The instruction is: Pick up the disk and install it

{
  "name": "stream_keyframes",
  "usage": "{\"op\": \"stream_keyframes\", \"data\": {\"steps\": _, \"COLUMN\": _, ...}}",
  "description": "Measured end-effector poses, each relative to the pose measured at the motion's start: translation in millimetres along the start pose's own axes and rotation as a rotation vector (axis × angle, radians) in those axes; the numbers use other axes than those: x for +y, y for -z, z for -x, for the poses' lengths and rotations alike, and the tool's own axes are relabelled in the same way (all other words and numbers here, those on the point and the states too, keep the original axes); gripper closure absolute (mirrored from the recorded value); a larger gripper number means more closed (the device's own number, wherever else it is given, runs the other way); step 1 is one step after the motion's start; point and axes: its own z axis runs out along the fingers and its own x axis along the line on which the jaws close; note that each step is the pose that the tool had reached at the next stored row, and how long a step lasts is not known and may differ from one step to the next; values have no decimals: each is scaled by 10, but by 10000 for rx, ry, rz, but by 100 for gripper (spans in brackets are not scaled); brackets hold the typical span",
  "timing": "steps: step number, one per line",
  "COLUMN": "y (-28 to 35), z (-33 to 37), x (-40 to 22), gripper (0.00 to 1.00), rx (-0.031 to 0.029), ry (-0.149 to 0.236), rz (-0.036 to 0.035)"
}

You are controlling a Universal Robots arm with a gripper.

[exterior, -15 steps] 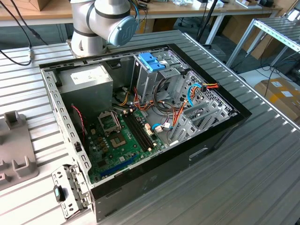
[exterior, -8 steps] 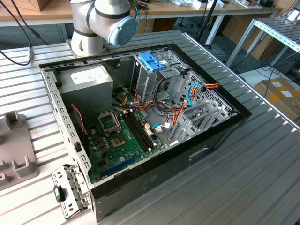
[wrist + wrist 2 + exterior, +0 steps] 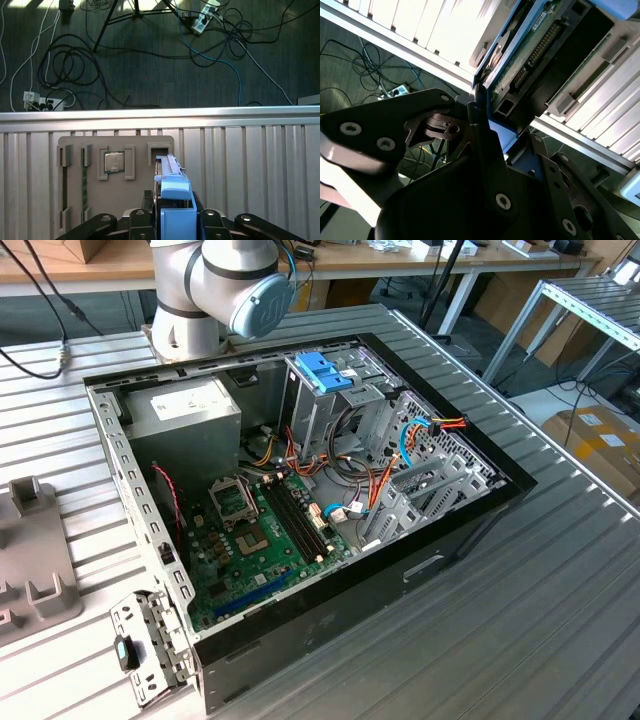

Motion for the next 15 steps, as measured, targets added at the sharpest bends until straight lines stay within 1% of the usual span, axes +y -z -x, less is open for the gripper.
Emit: {"op": "stream_keyframes", "data": {"steps": 15, "y": 104, "z": 3, "x": 5, "gripper": 63, "rx": 0, "ry": 0, "rz": 0}}
